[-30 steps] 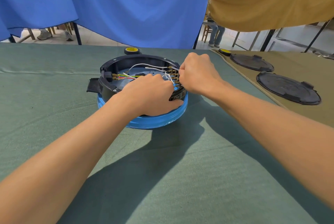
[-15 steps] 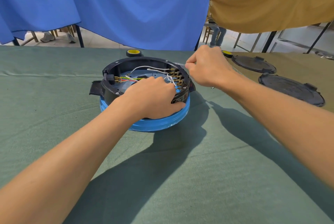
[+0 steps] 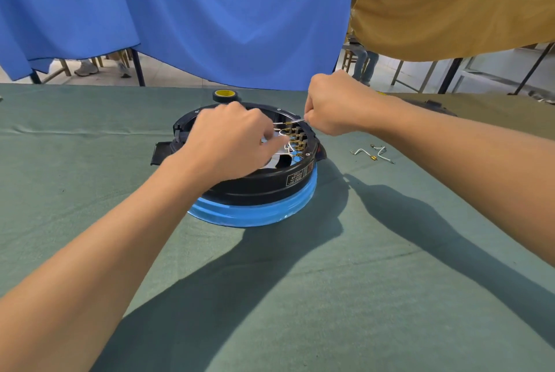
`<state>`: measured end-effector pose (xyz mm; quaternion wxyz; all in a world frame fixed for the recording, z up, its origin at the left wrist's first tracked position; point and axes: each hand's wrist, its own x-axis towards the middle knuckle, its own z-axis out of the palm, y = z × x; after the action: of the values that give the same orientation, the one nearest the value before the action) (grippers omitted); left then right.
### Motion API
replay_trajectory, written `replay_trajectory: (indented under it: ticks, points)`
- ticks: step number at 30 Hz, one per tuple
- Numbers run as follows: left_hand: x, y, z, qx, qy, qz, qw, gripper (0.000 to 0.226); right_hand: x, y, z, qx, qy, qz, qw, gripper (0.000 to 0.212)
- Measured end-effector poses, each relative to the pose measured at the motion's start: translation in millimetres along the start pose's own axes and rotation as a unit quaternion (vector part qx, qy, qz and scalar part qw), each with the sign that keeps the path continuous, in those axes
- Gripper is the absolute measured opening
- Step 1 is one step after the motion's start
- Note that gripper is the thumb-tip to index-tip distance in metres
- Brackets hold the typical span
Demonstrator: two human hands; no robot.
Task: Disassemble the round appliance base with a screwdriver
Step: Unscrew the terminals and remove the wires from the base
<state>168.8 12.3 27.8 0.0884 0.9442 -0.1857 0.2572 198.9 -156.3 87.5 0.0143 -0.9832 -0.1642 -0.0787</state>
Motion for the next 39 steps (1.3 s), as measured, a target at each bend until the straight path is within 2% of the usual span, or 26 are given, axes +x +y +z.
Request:
replay_trajectory:
  ticks: [1, 2, 6, 9, 11, 13, 16, 18, 20, 22, 24, 27, 28, 30, 32, 34, 35, 39]
  points:
    - [0, -2, 1, 0.039, 0.024, 0.006, 0.999, 0.040, 1, -4, -1, -0.007, -0.001, 0.001, 1.000, 0.025]
    - [0, -4, 3, 0.049, 0.011, 0.005, 0.999, 0.040, 2, -7, -2, -0.016, -0.002, 0.002, 1.000, 0.026]
    - [2, -14, 7, -0.002, -0.180, -0.057, 0.982, 0.049, 7, -24, -2, -0.047, 0.000, 0.006, 0.999, 0.025]
    - [3, -13, 8, 0.015, -0.246, -0.087, 0.965, 0.056, 10, -31, -5, -0.050, -0.007, 0.008, 0.999, 0.023]
    - [4, -12, 8, 0.033, -0.249, -0.082, 0.964, 0.061, 11, -25, -10, -0.031, -0.018, 0.030, 0.999, 0.024]
    - [5, -10, 8, 0.033, -0.251, -0.084, 0.964, 0.064, 12, -11, -15, 0.046, -0.049, 0.070, 0.995, 0.028]
    - [5, -9, 8, 0.032, -0.251, -0.086, 0.964, 0.068, 11, 13, -16, 0.248, -0.100, 0.147, 0.952, 0.015]
    - [4, -9, 8, 0.034, -0.249, -0.090, 0.964, 0.071, 9, 20, -13, 0.301, -0.105, 0.173, 0.932, 0.008]
    - [4, -10, 8, 0.037, -0.247, -0.095, 0.964, 0.071, 8, 20, -9, 0.287, -0.093, 0.158, 0.940, 0.009]
    - [4, -9, 8, 0.040, -0.246, -0.093, 0.964, 0.069, 6, 14, -5, 0.202, -0.062, 0.112, 0.971, 0.011]
    - [4, -9, 8, 0.041, -0.246, -0.094, 0.964, 0.068, 5, 5, 1, 0.092, -0.032, 0.051, 0.994, 0.024]
    - [3, -9, 8, 0.030, -0.243, -0.098, 0.965, 0.062, 6, 3, 4, 0.020, -0.011, -0.005, 1.000, 0.027]
    - [3, -9, 7, 0.026, -0.243, -0.097, 0.965, 0.061, 6, 8, 3, 0.044, -0.019, 0.005, 0.999, 0.023]
    - [3, -10, 7, 0.020, -0.244, -0.096, 0.965, 0.061, 4, 21, -1, 0.158, -0.046, 0.057, 0.985, 0.019]
    - [3, -9, 7, 0.018, -0.243, -0.097, 0.965, 0.063, 0, 27, 2, 0.311, -0.065, 0.134, 0.939, 0.012]
    - [2, -9, 7, 0.020, -0.241, -0.098, 0.965, 0.063, -2, 25, 9, 0.386, -0.062, 0.183, 0.902, 0.014]
    - [2, -9, 7, 0.021, -0.240, -0.098, 0.966, 0.062, -3, 23, 12, 0.381, -0.054, 0.189, 0.903, 0.017]
    - [2, -8, 6, 0.022, -0.237, -0.095, 0.967, 0.058, -9, 12, 18, 0.172, 0.005, 0.091, 0.981, 0.021]
